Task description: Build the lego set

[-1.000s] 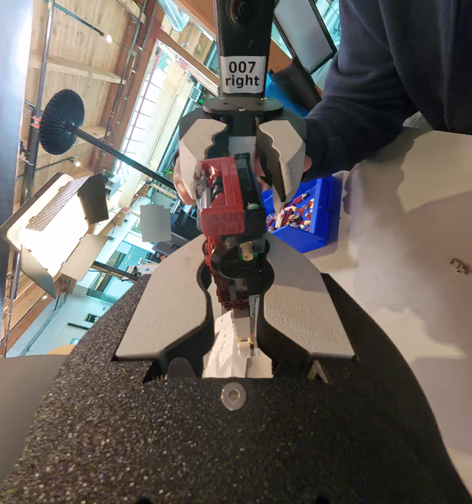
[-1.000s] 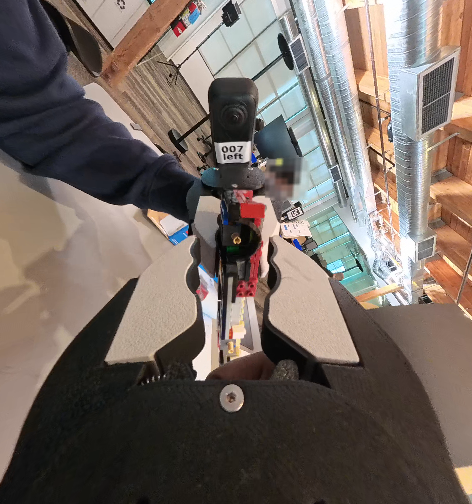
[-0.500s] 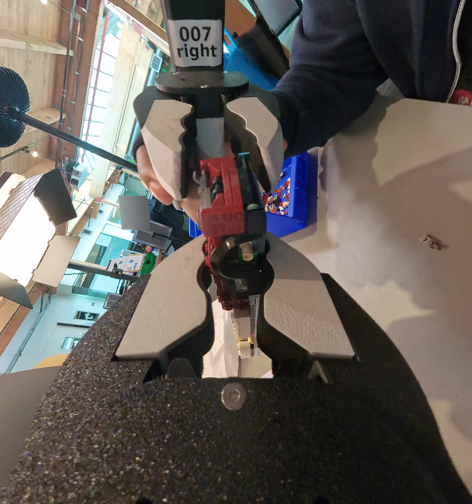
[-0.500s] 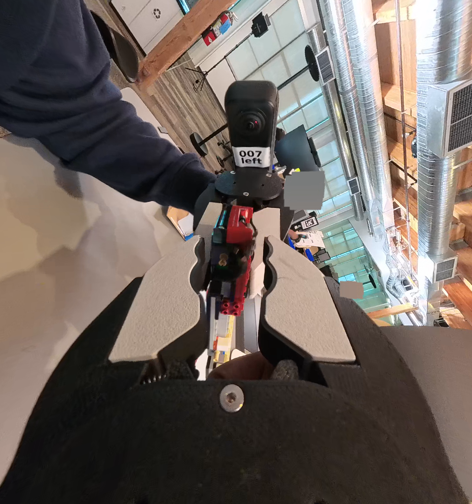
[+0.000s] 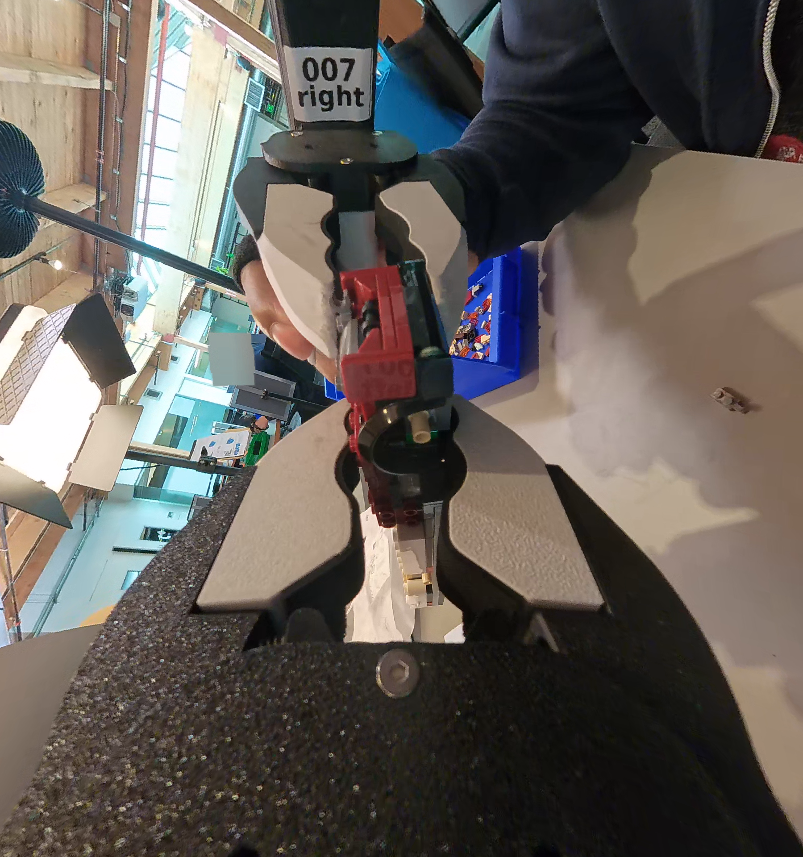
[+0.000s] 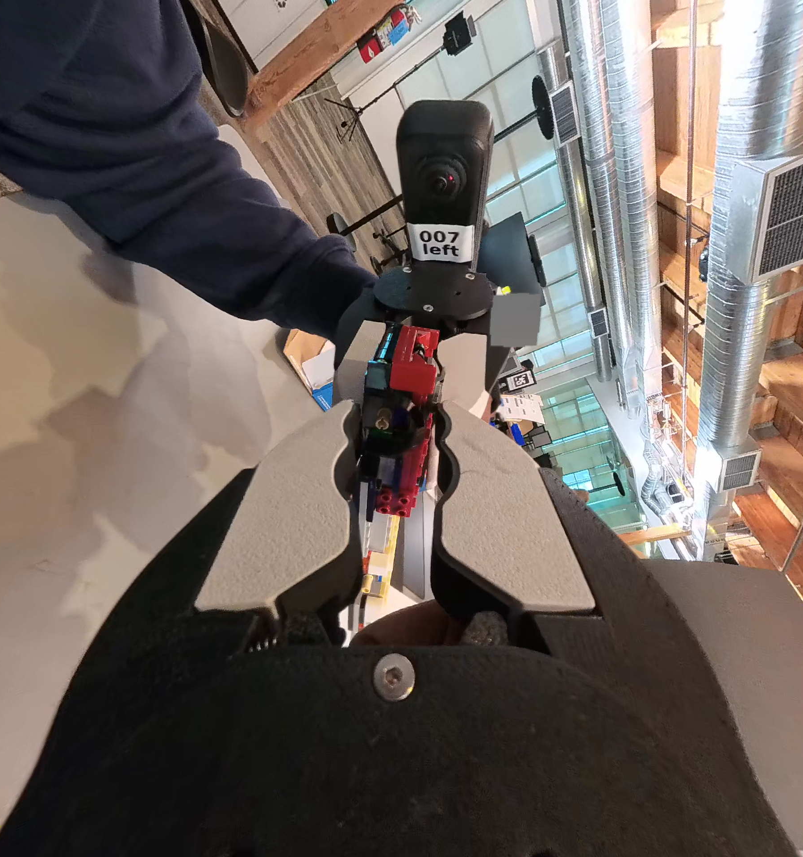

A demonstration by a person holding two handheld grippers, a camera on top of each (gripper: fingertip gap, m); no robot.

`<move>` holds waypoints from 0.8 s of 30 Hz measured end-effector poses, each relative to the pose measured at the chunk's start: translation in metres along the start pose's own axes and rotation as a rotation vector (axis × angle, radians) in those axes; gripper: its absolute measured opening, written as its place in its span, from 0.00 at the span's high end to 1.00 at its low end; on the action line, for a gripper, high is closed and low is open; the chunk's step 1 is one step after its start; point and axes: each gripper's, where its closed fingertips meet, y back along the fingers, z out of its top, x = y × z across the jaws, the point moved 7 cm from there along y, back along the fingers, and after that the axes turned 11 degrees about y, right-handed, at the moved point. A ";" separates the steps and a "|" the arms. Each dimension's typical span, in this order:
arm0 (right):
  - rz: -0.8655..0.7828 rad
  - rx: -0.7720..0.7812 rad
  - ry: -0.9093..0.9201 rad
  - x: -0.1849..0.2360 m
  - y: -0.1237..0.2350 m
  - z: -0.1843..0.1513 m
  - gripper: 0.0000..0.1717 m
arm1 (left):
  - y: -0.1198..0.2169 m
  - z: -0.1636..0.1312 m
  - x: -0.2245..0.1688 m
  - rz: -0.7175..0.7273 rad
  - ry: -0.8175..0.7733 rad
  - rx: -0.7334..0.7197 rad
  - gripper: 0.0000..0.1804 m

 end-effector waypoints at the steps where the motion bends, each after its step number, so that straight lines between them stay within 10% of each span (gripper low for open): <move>1: -0.004 -0.001 0.005 0.000 0.000 0.000 0.83 | 0.000 0.000 0.000 -0.002 0.000 0.003 0.82; 24: -0.008 0.009 0.101 0.007 -0.005 0.000 0.83 | 0.001 0.001 -0.003 -0.033 -0.019 0.090 0.82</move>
